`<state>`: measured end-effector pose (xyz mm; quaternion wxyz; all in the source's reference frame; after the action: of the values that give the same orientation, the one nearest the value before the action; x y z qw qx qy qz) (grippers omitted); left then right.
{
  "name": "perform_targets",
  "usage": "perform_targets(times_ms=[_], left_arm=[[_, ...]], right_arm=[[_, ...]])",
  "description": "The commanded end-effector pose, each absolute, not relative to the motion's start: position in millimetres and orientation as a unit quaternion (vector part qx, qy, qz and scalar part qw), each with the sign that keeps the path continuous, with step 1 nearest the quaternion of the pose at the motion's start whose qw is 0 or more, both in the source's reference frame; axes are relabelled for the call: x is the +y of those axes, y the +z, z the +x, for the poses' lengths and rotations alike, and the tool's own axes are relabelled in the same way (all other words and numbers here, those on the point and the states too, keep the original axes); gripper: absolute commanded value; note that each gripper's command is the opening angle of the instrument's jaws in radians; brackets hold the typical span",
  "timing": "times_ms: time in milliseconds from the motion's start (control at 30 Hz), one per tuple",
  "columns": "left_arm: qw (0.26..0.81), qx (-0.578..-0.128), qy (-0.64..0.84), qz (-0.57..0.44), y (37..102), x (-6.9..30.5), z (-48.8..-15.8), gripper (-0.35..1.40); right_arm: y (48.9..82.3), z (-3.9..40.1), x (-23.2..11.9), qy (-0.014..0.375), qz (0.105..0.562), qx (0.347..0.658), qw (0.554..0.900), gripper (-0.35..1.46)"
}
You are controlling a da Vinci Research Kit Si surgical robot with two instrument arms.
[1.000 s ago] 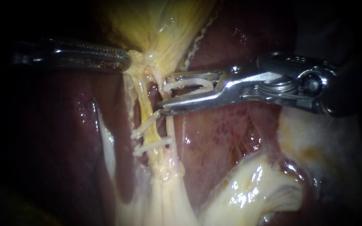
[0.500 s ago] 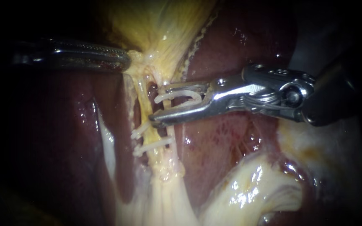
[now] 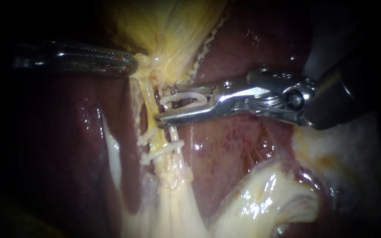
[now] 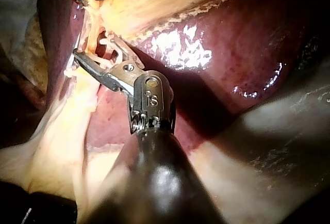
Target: Clipping third clip left tube
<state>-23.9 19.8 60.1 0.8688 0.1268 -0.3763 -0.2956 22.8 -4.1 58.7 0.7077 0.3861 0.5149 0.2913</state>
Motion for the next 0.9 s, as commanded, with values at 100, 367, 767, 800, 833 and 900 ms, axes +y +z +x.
perform_targets(times_ms=[100,367,767,800,833,900], left_arm=[[0.869,-0.376,-0.296,0.127,60.1,19.8,-23.9,-0.35],[0.869,-0.376,-0.296,0.127,60.1,19.8,-23.9,-0.35],[0.869,-0.376,-0.296,0.127,60.1,19.8,-23.9,-0.35],[0.869,-0.376,-0.296,0.127,60.1,19.8,-23.9,-0.35],[0.869,-0.376,-0.296,0.127,60.1,19.8,-23.9,-0.35],[0.869,-0.376,-0.296,0.127,60.2,19.8,-23.9,-0.35]], right_arm=[[58.7,22.9,-4.1,0.293,0.387,0.514,0.707,0.5],[59.3,23.5,-4.3,0.294,0.385,0.514,0.708,0.5],[61.2,24.4,-4.9,0.294,0.381,0.508,0.714,0.5],[61.2,24.6,-4.9,0.293,0.381,0.508,0.714,0.5],[61.3,24.8,-4.8,0.293,0.382,0.508,0.714,0.5],[61.3,25.2,-4.8,0.292,0.384,0.508,0.714,0.5]])
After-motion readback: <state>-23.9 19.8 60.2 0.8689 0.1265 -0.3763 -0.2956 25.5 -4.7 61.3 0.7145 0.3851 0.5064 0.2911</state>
